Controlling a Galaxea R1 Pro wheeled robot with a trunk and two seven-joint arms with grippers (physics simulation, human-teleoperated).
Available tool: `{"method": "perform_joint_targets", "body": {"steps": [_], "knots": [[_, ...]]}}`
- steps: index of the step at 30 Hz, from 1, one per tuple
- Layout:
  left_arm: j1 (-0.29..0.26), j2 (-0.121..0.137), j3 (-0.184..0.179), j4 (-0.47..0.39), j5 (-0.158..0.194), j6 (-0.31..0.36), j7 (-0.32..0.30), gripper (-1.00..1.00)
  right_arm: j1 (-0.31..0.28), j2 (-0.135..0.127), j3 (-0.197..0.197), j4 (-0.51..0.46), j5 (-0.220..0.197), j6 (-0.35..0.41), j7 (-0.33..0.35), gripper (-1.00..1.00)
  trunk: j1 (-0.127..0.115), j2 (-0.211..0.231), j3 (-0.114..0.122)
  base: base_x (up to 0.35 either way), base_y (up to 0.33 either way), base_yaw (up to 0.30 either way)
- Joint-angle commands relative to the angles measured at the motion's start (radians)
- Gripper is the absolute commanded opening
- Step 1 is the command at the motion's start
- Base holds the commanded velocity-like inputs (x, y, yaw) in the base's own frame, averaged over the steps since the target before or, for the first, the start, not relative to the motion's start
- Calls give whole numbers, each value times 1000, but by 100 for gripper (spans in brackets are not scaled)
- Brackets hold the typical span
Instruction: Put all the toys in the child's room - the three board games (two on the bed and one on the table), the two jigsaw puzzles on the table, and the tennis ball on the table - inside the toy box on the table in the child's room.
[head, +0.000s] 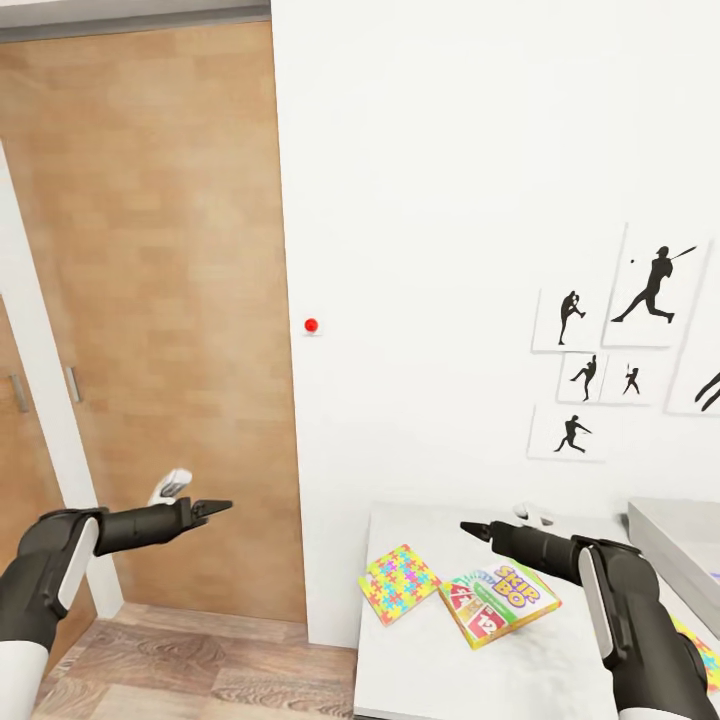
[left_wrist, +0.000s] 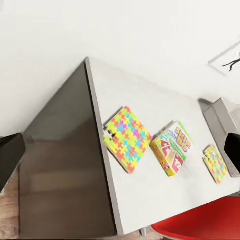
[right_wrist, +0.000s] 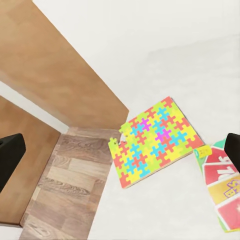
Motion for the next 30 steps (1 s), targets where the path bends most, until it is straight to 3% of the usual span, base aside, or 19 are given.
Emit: {"method": "perform_joint_targets", "body": {"steps": [1,4,8,30], "knots": [[0,0,1,3,6,7,15,100,-1,0,-2,-1,6,4,6,100,0,-1,0,0,0,0],[-1,-1,0,10,6,7,69,100,-1,0,-2,-2,6,4,5,100,0,-1,0,0,0,0],[-1,-2,0,12,6,6,87,100,-1,0,-3,-2,7,4,5,100,0,-1,0,0,0,0],[-1,-3,0,13,6,7,94,100,-1,0,-13,-1,-3,14,9,100,0,-1,0,0,78,0]]}}
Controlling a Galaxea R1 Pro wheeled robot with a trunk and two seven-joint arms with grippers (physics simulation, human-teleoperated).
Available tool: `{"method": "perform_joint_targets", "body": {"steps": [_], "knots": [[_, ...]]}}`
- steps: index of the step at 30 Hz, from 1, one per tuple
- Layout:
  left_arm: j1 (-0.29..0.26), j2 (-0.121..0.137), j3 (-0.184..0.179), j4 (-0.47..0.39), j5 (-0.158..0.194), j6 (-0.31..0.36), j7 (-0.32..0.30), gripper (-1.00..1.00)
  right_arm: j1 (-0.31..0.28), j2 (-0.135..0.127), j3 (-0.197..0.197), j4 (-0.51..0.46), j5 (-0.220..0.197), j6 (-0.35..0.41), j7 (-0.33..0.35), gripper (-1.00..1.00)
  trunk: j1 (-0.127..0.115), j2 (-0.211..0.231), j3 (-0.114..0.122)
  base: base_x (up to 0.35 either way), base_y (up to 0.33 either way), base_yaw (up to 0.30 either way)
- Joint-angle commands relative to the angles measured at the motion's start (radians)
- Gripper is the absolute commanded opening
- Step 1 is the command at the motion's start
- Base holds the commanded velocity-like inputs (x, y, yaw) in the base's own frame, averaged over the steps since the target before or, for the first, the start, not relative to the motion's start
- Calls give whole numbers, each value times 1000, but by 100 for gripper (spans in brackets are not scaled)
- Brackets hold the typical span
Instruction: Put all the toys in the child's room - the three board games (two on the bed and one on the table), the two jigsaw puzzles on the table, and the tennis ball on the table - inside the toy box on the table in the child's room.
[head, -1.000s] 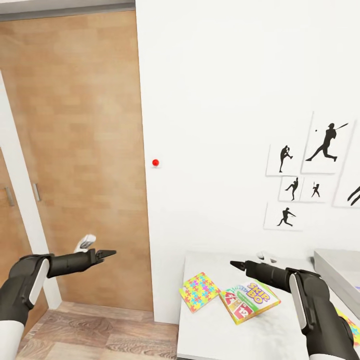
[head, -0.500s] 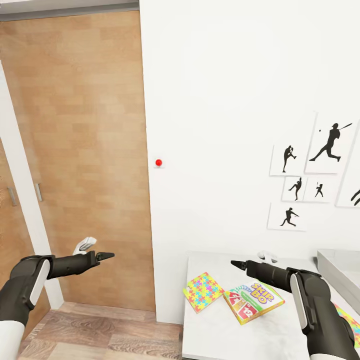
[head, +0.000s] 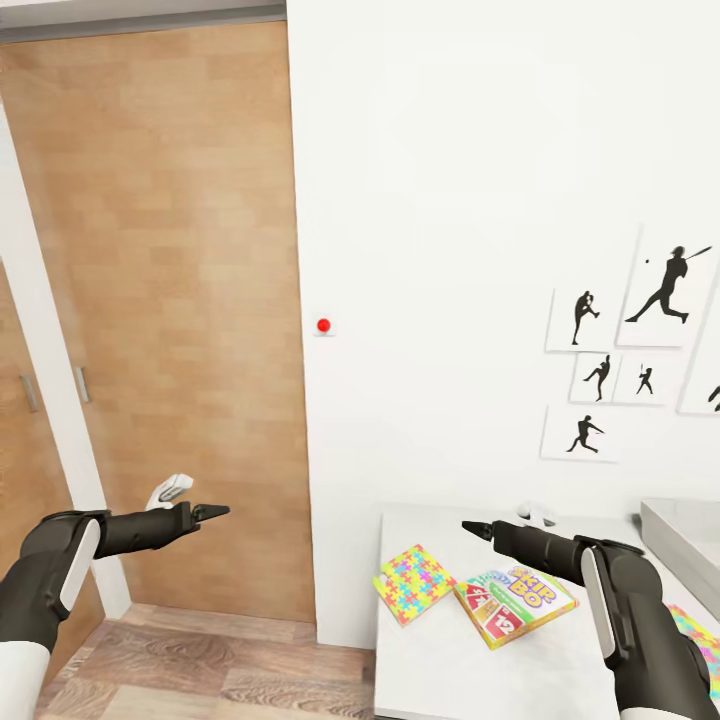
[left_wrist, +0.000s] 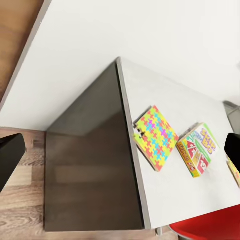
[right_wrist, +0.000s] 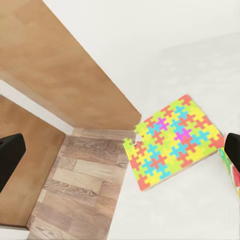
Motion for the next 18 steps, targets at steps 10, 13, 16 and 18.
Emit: {"method": "perform_joint_targets", "body": {"steps": [10,13,16,18], "knots": [[0,0,1,1,7,7,2,100,-1,3,0,1,5,10,4,100,0,-1,-4,0,69,0],[0,0,1,1,7,7,3,100,-1,3,1,2,5,11,3,100,0,-1,-8,0,5,0],[0,0,0,1,7,7,4,100,-1,3,0,3,5,13,2,100,0,-1,-13,0,2,0],[0,0,-1,1,7,6,5,100,-1,2,-1,3,5,13,2,100,0,-1,-16,0,1,0]]}}
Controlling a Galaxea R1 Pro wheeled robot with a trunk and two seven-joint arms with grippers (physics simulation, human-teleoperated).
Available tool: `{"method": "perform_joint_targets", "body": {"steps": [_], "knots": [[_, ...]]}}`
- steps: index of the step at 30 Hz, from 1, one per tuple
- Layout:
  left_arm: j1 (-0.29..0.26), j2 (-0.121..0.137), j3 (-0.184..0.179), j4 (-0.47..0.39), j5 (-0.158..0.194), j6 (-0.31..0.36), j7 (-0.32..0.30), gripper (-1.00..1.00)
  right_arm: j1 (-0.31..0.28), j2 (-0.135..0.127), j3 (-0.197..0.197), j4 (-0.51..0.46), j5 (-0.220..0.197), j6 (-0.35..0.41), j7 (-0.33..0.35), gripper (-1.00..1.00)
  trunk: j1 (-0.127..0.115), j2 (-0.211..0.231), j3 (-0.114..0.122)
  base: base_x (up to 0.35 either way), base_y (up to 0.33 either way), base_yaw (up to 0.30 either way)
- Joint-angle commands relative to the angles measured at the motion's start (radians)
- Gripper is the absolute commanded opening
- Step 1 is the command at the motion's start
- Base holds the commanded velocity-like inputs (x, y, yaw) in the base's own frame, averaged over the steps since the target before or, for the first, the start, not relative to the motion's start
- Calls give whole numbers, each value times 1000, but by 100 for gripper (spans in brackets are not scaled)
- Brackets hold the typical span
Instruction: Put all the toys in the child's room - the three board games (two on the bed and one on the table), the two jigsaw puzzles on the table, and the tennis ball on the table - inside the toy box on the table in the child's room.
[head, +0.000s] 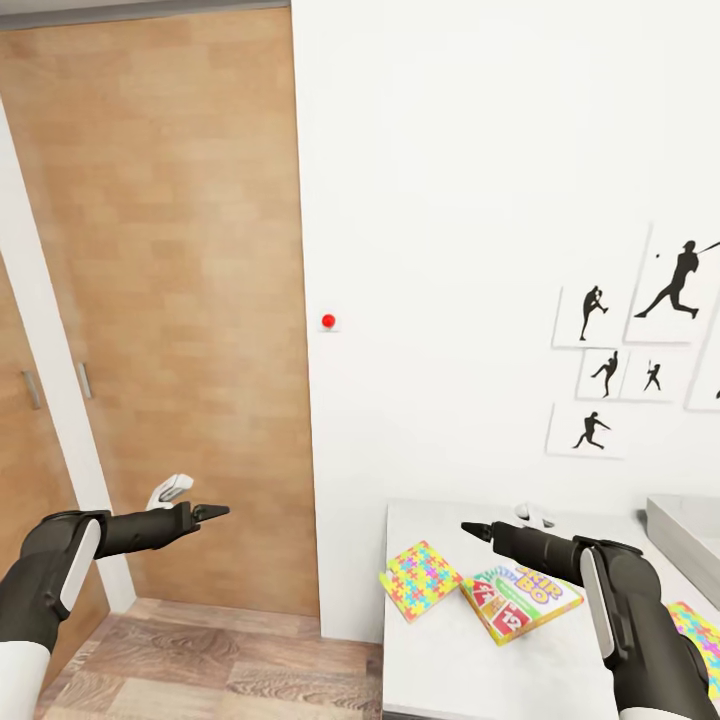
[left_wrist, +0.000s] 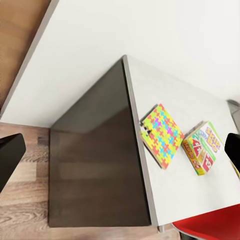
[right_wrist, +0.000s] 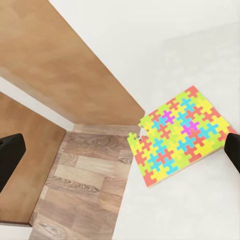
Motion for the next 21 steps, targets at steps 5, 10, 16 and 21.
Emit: {"method": "perform_joint_targets", "body": {"steps": [5,10,16,21], "knots": [[0,0,-1,0,7,7,4,100,-1,0,-1,2,5,5,6,100,0,-1,-9,0,0,0],[0,0,-1,0,7,7,5,100,0,0,-1,3,5,5,6,100,0,-1,-17,0,0,0],[0,-1,-1,1,7,7,28,100,-1,0,-1,5,5,5,6,100,0,-1,-26,0,0,0],[0,-6,-3,3,7,6,101,100,-1,0,-2,6,5,5,6,100,0,-1,-34,0,0,0]]}}
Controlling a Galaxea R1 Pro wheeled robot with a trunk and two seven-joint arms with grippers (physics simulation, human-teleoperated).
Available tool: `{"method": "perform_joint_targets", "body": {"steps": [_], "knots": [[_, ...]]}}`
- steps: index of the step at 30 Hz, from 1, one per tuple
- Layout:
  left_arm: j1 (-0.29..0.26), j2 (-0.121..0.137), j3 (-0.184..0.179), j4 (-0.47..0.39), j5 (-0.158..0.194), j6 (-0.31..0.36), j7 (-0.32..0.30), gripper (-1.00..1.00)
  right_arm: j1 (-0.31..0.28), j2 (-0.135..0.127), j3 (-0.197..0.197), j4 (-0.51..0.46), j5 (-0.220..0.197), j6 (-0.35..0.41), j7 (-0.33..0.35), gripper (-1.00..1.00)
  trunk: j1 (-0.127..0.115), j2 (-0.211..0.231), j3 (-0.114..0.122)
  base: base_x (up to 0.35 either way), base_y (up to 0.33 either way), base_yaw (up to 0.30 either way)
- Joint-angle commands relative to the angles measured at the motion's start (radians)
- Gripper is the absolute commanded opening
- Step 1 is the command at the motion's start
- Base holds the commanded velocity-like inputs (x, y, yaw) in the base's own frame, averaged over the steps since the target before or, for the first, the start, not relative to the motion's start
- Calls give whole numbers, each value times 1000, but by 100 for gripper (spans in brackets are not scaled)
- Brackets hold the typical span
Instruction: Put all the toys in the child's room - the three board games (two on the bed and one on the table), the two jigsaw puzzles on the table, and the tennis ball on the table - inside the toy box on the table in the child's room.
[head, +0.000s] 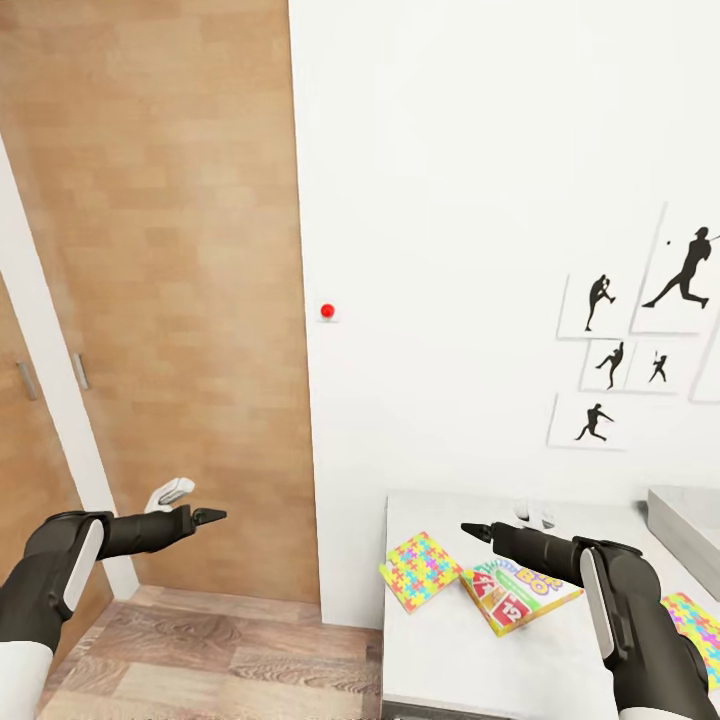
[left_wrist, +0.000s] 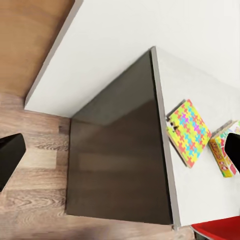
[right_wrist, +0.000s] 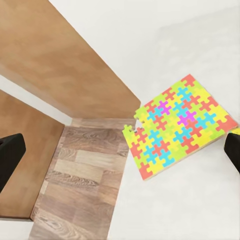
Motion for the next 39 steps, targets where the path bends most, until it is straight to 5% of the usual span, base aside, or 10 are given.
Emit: {"method": "perform_joint_targets", "body": {"steps": [1,10,16,23,39], "knots": [[0,-3,1,0,9,8,18,100,0,0,-1,0,5,5,6,100,0,-1,-2,0,0,0],[-1,-70,-11,1,6,6,195,100,-1,1,6,0,15,4,5,100,0,-1,-17,0,0,0],[-1,-106,-75,1,9,5,304,100,0,2,7,0,16,3,5,100,0,-1,-26,0,0,0],[-1,-117,-103,1,10,4,329,100,0,1,7,0,16,3,5,100,0,-1,-38,0,0,0],[-1,-124,-106,1,10,3,331,100,-1,-5,-2,1,5,3,8,100,0,-1,-64,0,83,-8]]}}
